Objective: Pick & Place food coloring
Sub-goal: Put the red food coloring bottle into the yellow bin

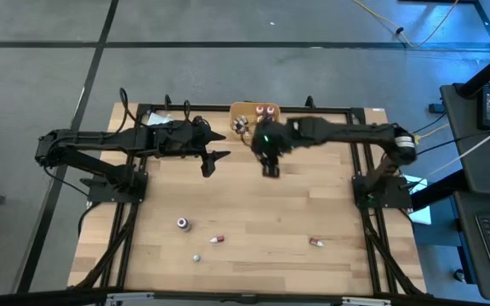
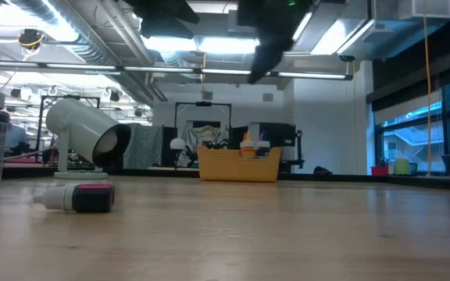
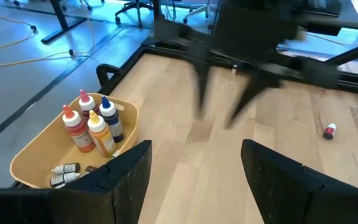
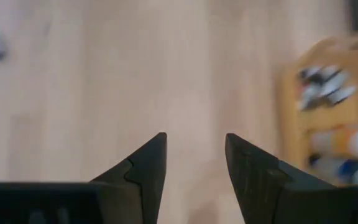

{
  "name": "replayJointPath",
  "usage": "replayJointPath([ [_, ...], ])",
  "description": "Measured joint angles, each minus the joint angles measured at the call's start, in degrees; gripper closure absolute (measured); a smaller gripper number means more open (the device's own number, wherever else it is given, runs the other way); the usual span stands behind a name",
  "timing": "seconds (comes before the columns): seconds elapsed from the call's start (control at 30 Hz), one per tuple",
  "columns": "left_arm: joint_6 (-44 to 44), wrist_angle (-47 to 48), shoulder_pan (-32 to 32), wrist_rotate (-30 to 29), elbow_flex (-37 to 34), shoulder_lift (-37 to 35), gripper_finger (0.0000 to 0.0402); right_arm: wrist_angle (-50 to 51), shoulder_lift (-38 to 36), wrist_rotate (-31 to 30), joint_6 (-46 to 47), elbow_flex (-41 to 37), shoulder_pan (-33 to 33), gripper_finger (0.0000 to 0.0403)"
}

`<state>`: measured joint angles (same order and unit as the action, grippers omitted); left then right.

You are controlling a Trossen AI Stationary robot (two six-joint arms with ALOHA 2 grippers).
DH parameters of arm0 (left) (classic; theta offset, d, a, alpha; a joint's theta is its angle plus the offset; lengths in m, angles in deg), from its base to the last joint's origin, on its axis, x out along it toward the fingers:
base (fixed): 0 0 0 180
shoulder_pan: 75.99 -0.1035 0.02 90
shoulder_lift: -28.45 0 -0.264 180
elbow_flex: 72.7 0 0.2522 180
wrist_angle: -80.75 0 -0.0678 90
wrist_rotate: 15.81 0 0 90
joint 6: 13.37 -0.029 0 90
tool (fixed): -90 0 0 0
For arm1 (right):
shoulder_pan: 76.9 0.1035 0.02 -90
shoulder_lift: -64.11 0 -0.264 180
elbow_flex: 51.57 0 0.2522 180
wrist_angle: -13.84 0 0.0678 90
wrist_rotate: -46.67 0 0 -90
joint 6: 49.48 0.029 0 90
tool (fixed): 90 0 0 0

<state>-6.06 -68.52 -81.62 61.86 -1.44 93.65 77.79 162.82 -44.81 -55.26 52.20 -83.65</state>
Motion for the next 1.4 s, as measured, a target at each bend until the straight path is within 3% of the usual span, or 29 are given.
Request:
replayJointPath([
  [0.23, -0.01, 0.00, 0.00, -0.01, 0.00, 0.01, 0.0161, 0.14, -11.80, -3.43, 17.58, -15.70, 11.68, 0.0237],
  [0.43, -0.01, 0.00, 0.00, -0.01, 0.00, 0.01, 0.0162, -0.88, -20.40, -9.74, 31.88, -26.65, 27.75, 0.0237],
  [0.57, 0.01, 0.00, 0.00, -0.01, 0.00, 0.01, 0.0162, -3.63, -21.37, -12.84, 38.32, -31.52, 38.69, 0.0237],
  [0.77, -0.43, -0.01, 0.00, -0.01, 0.00, 0.00, 0.0162, -8.79, -18.63, -13.59, 51.97, -36.33, 48.80, 0.0237],
  [0.93, -0.56, 0.00, 0.00, -0.01, 0.00, -0.01, 0.0160, -9.50, -15.52, -13.93, 58.09, -37.92, 52.80, 0.0237],
  [1.4, -0.58, 0.00, 0.00, -0.01, 0.00, -0.01, 0.0158, -12.22, -4.95, -13.94, 59.45, -37.92, 54.86, 0.0237],
])
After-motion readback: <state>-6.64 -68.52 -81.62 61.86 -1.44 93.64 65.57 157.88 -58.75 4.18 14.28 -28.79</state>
